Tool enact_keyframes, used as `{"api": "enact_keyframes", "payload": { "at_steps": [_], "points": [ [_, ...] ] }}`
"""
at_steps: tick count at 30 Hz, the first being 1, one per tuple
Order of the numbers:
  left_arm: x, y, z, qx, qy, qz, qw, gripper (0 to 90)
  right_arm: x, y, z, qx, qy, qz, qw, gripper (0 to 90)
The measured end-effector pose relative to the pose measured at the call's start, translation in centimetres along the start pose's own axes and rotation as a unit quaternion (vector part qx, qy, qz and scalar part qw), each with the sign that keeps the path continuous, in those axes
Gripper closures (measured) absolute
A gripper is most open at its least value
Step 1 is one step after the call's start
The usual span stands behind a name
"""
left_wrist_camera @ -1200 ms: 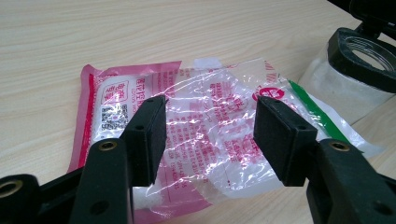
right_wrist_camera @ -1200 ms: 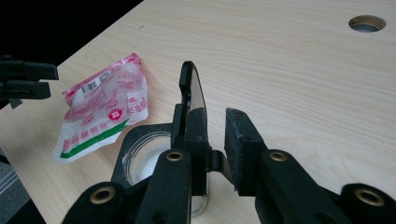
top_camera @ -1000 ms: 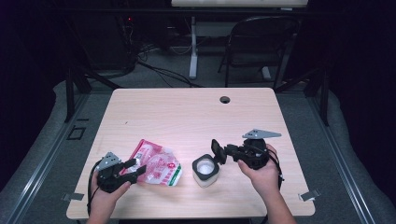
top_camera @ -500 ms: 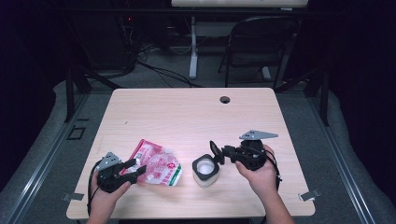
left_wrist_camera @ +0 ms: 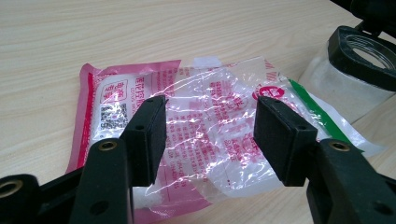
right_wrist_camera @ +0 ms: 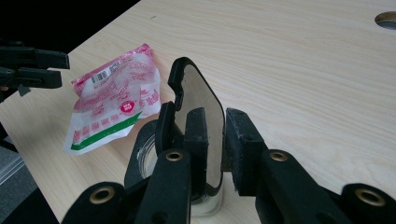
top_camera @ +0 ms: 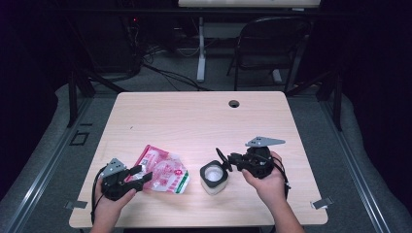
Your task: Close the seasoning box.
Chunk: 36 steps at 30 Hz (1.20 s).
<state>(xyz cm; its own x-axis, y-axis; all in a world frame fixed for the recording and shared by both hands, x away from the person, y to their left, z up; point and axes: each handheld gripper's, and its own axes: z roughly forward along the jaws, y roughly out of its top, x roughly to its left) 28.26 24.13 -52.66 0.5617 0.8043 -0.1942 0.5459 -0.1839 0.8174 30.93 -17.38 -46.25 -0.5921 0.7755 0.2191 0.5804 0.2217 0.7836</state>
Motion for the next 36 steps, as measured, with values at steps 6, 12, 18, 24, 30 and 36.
{"api": "enact_keyframes", "payload": {
  "at_steps": [6, 12, 18, 24, 30, 36],
  "points": [
    [0.0, 0.0, 0.0, -0.001, 0.000, 0.000, 1.0000, 44.2, 0.1, 0.0, 0.0, 0.004, 0.000, -0.004, 1.0000, 78.7],
    [0.0, 0.0, 0.0, 0.001, 0.000, 0.000, 1.0000, 44.2, 0.3, 0.0, 0.2, 0.007, 0.003, -0.006, 1.0000, 78.7],
    [0.0, 0.0, 0.0, 0.000, 0.001, 0.001, 1.0000, 44.2, 0.6, -0.1, 0.5, 0.009, 0.005, -0.007, 0.9999, 78.7],
    [0.0, 0.0, 0.0, 0.001, 0.000, 0.001, 1.0000, 44.2, 0.8, -0.2, 0.9, 0.016, 0.009, -0.013, 0.9998, 78.6],
    [0.1, 0.0, 0.0, 0.000, 0.000, 0.001, 1.0000, 44.2, 1.1, -0.3, 1.2, 0.022, 0.011, -0.016, 0.9996, 78.6],
    [0.1, 0.0, 0.0, 0.001, 0.000, 0.001, 1.0000, 44.2, 1.2, -0.5, 1.6, 0.033, 0.014, -0.020, 0.9992, 78.6]
  ]
}}
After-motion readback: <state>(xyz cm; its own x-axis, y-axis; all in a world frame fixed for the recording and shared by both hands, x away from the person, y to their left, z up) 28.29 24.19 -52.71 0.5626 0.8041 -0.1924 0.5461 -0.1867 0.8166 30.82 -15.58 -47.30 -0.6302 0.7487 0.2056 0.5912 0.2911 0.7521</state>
